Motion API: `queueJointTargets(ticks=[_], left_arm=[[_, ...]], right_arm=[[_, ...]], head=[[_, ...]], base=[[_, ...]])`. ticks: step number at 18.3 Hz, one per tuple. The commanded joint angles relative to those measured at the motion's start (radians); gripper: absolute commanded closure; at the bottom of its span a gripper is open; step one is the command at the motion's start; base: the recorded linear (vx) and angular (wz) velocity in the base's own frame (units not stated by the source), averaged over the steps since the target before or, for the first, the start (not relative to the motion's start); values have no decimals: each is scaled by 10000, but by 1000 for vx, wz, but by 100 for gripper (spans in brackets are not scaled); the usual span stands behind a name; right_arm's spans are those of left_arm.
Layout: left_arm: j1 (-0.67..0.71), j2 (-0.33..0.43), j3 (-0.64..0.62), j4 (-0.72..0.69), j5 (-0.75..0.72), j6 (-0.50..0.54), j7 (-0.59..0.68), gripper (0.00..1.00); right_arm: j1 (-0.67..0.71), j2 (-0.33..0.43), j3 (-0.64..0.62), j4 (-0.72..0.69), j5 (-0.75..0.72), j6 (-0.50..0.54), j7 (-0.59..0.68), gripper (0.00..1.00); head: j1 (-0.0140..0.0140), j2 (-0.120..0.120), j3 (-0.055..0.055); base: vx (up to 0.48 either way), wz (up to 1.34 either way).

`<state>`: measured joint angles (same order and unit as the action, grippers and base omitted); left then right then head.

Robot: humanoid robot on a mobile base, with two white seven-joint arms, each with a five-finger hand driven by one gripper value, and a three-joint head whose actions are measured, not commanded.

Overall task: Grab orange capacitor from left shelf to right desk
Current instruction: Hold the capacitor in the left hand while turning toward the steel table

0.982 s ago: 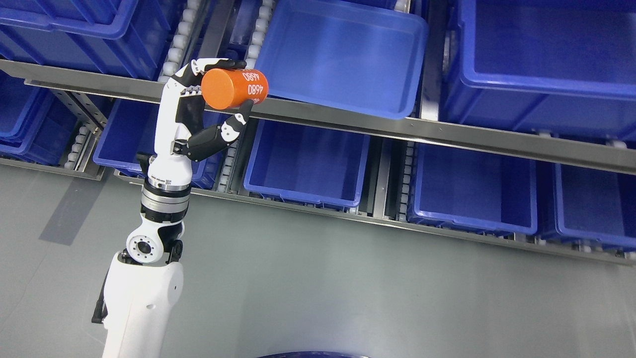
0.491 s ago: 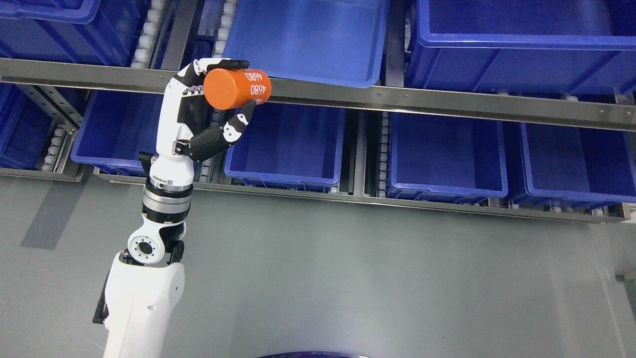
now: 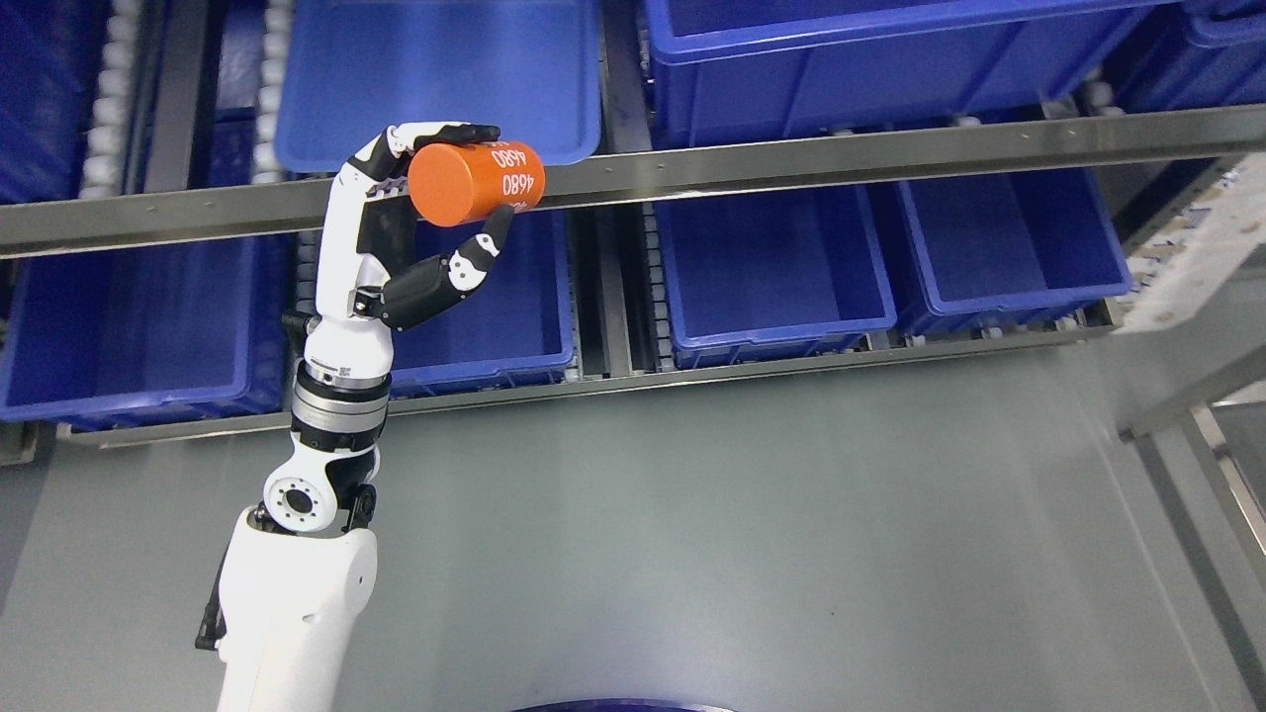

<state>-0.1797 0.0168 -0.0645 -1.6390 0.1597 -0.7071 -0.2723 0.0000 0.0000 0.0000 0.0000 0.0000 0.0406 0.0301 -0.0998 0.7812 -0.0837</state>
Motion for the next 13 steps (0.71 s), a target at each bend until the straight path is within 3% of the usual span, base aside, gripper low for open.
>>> queueJointTargets(ticks=[1,13], left_arm=[[64,77,-182,-8,-2,14,-8,96],[64,46,-198,7,-2,30,-8,96]], right_arm=[[338,-175,-123,-230,0,-7,6,0],[338,-175,-108,-230,0,-7,6,0]], head=[[0,0,0],[0,0,0]], base=[[30,-601],[108,-729]])
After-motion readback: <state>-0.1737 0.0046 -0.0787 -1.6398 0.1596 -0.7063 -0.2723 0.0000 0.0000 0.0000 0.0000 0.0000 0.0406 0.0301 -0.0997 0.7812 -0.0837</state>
